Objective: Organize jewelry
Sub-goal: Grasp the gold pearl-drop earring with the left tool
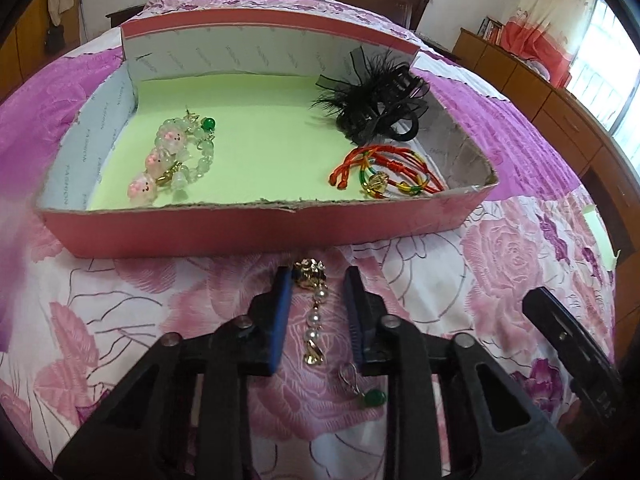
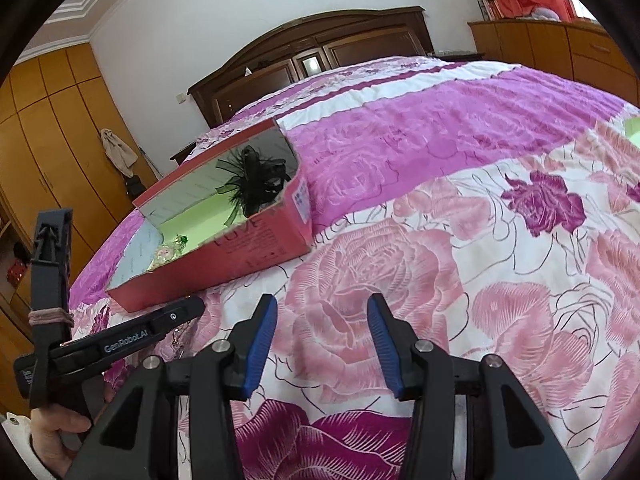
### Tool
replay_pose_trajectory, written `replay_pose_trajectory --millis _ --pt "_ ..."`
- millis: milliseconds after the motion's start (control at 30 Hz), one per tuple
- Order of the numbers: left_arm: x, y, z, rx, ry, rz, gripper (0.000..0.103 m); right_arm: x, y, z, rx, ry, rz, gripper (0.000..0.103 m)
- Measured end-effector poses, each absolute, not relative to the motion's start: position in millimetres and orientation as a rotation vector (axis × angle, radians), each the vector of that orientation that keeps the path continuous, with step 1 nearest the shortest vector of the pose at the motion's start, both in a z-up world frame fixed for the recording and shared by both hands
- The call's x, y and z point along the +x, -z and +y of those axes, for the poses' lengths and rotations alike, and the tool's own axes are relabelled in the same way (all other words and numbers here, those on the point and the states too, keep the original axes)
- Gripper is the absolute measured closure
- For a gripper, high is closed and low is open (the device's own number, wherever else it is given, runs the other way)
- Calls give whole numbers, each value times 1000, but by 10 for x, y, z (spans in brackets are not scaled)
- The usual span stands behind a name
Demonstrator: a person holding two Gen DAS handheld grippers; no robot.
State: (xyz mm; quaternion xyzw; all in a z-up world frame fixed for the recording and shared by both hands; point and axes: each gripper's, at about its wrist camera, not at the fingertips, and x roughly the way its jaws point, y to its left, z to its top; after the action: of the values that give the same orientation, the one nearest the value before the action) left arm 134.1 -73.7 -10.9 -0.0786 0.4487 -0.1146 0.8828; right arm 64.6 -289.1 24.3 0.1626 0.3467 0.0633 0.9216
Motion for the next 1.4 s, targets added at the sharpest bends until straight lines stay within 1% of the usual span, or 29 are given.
replay_pose_trajectory --millis 67,100,133,367,1033,1400 --pt "1363 134 -733 -163 229 939 91 654 -213 -2906 344 -130 721 53" --pt "1367 144 -730 -162 224 941 95 659 -204 -2910 348 -130 723 53" --pt "1377 149 -734 -160 220 941 97 664 -195 -2913 350 -130 726 53" --pt "1347 120 -705 -163 224 927 97 660 -182 -2917 351 -126 727 53" --pt "979 -365 -406 -97 180 777 97 540 -320 -2748 284 -130 714 53" --pt "898 -324 -187 -100 150 779 97 493 -388 -2424 249 -201 738 53"
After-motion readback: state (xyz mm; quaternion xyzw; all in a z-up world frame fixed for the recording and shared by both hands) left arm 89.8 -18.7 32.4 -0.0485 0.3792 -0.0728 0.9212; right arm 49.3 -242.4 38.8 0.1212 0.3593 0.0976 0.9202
